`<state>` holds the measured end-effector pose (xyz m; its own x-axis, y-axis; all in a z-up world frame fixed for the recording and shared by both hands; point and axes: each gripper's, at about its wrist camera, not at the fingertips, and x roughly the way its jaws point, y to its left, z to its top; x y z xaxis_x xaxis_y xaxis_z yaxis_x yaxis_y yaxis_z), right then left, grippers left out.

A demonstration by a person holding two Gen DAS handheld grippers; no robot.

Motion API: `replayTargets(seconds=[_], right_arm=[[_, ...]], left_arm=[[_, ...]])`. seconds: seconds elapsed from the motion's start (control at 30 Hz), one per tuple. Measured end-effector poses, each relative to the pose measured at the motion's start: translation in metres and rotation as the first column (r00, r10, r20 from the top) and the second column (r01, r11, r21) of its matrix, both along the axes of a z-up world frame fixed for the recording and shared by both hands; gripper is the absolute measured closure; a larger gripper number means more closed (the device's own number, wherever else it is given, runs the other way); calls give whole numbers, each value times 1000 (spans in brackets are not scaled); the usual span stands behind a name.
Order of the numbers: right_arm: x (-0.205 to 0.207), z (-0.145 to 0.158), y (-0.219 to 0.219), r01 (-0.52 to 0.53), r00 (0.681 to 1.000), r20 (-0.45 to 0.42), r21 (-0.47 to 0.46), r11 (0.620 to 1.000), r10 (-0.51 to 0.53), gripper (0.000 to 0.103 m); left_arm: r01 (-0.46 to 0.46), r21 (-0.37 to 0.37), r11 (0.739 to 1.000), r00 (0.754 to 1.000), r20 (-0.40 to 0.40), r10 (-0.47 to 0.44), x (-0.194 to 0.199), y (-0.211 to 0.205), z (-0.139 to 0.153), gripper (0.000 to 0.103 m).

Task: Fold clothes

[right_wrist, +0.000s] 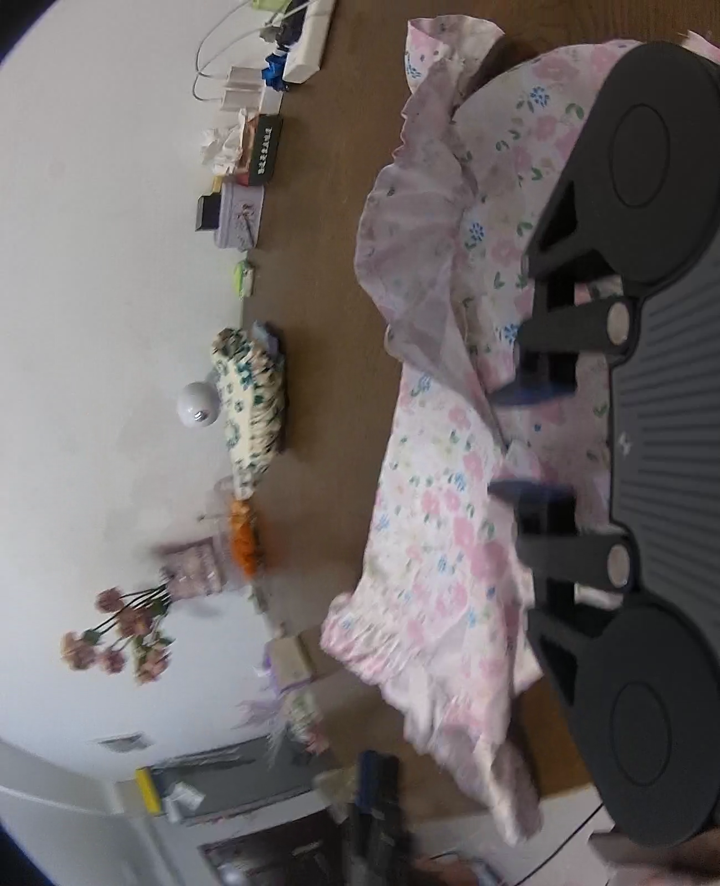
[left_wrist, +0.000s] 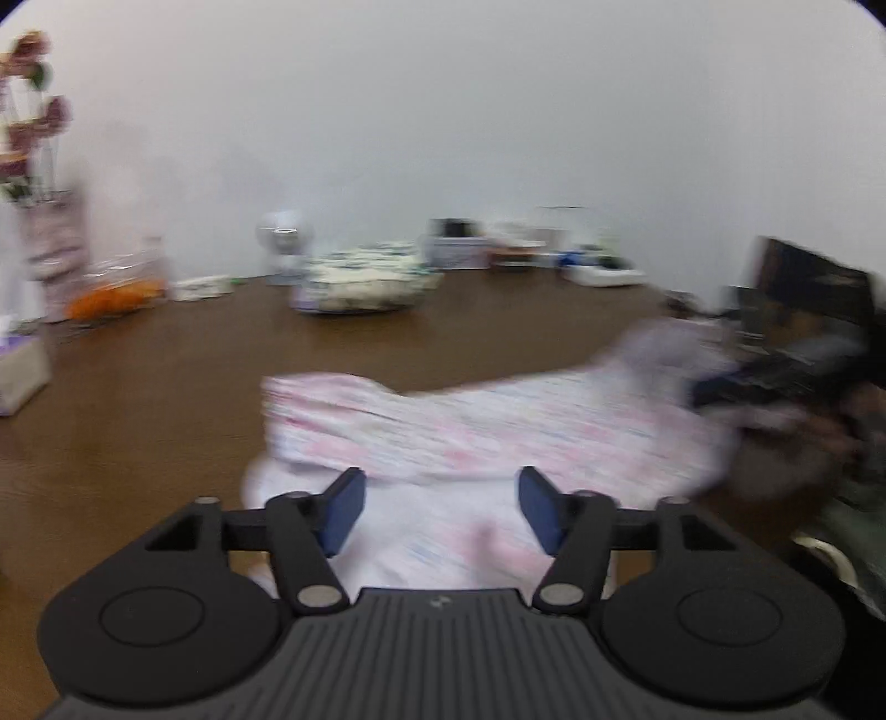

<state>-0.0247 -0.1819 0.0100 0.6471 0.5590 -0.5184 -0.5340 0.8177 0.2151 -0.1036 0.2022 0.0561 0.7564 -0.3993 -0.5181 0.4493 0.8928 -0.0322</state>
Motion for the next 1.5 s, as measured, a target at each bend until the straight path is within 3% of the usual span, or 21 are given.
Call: replayTargets(seconds=[0.07,0.13,0.17,0.2,0.23,0.27,0.33,0.53,0.63,0.73,0.9,1.03,1.1,1.27,1.4,1.5], right_arm=[[-5,0,-1,-54,999,0,36,998,54,59],[-9,-4,5,-93,996,-4,23,995,93,59],[-9,-7,10,-100,995,-12,2,995,100,60],[-8,-11,15,-101,995,-22,-24,995,100,61],[-6,-14,20,-97,995,-31,-46,994,96,66],[-5,-16,23,-90,995,-36,-53,995,88,80],[-5,-20,26,-73,997,-36,-61,995,71,93],[-7,-22,24,-81,996,-34,-73,994,78,95],[-8,-22,26,-69,997,-26,-86,994,67,95],[-13,-23,30,-54,999,0,-105,993,54,94],[-19,-22,28,-27,999,18,-109,994,29,85],[-43,-7,6,41,994,103,-70,997,-34,74],[-59,0,-12,86,988,134,-41,995,-80,65],[-101,8,-62,241,957,176,-54,969,-228,60],[-122,11,-92,320,933,227,-163,933,-280,47],[-117,3,-103,325,939,201,-244,914,-281,49]], left_arm=[[68,20,998,997,-30,-67,-16,-13,-9,28],[91,84,992,995,-57,-87,-20,-26,-22,28],[93,115,989,994,-71,-85,-19,-28,-27,33],[95,146,985,993,-84,-83,-17,-29,-32,62],[97,176,980,992,-97,-81,-16,-31,-37,83],[104,193,976,991,-102,-85,-14,-29,-39,97],[130,190,973,990,-85,-115,-9,-16,-30,98],[133,150,980,990,-54,-126,58,19,-2,100],[123,248,961,991,-77,-107,95,9,-15,100],[44,305,951,997,-67,-24,107,10,-25,95],[-140,182,973,989,-16,146,73,32,-9,58],[-202,146,968,978,-11,206,43,21,2,45],[-200,101,975,979,-29,204,37,11,3,28],[-134,-12,991,989,-67,133,46,-25,3,27],[-57,-43,997,993,-107,52,62,-67,-1,27],[25,-76,997,991,-125,-35,74,-101,-7,27]])
